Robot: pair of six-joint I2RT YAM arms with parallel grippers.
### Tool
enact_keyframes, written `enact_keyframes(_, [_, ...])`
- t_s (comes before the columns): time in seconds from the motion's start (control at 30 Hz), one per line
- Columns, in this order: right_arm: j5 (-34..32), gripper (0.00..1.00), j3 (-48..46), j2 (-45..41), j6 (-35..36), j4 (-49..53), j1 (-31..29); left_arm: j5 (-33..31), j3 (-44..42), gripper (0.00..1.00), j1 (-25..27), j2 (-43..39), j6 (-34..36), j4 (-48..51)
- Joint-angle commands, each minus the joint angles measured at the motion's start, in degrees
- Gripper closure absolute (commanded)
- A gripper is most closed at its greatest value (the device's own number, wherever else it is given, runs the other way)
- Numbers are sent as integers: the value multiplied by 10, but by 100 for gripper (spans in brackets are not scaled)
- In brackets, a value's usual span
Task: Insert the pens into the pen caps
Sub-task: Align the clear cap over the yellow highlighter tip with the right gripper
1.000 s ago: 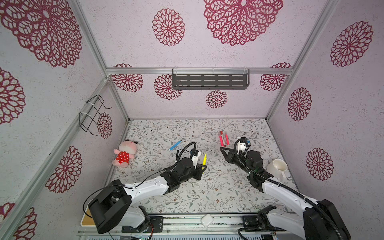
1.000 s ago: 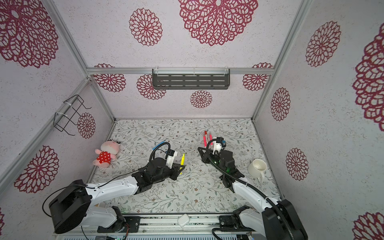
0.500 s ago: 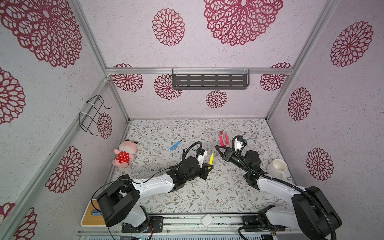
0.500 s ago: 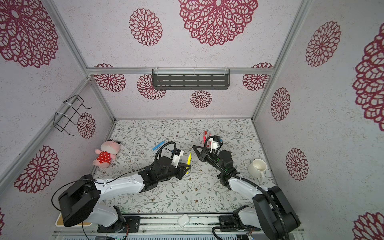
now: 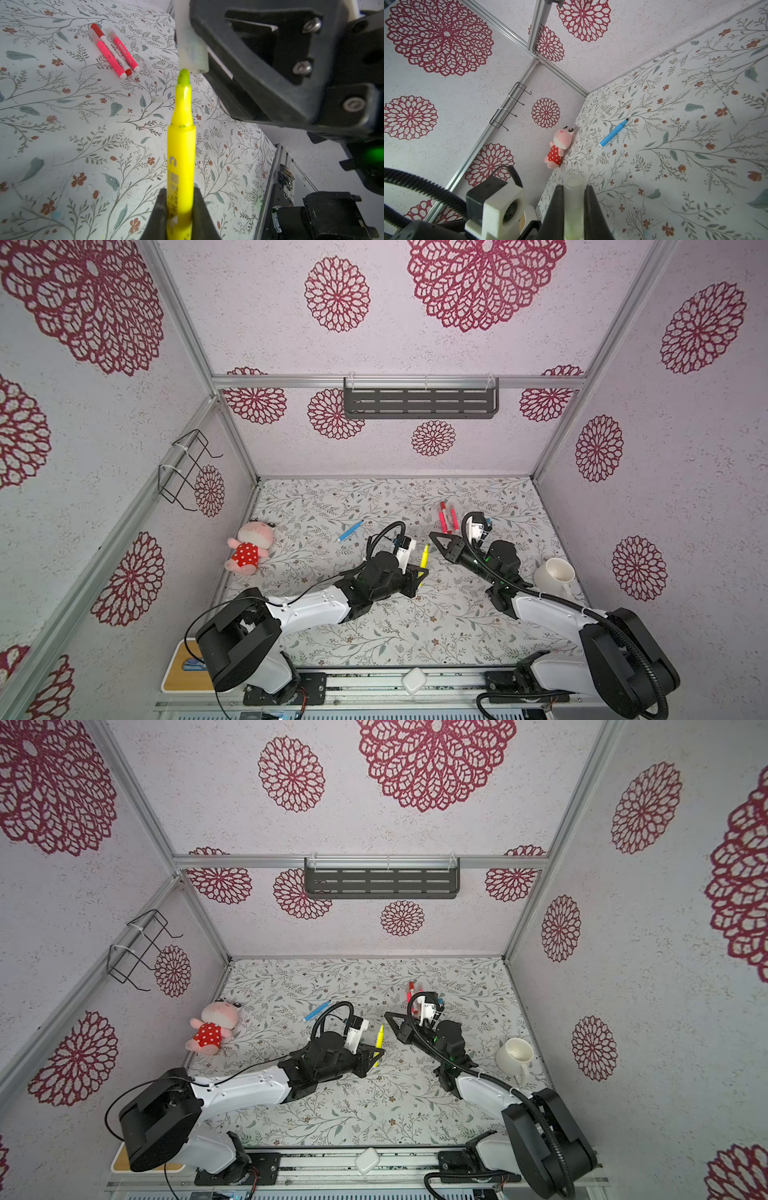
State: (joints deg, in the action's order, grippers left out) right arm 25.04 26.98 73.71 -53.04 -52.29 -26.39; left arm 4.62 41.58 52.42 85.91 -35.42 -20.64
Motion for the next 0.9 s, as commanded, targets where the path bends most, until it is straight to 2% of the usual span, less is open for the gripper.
enact_keyframes(0.0, [22, 86, 23, 2, 10, -31, 0, 1, 12, 100, 7, -2, 1, -9])
enact_keyframes(0.6, [-2, 87, 37, 12, 0, -38, 0, 1, 9, 100, 9, -1, -3, -13])
enact_keyframes(0.87, [11, 87, 35, 19, -1, -45, -3, -8, 3, 100, 10, -9, 0, -13])
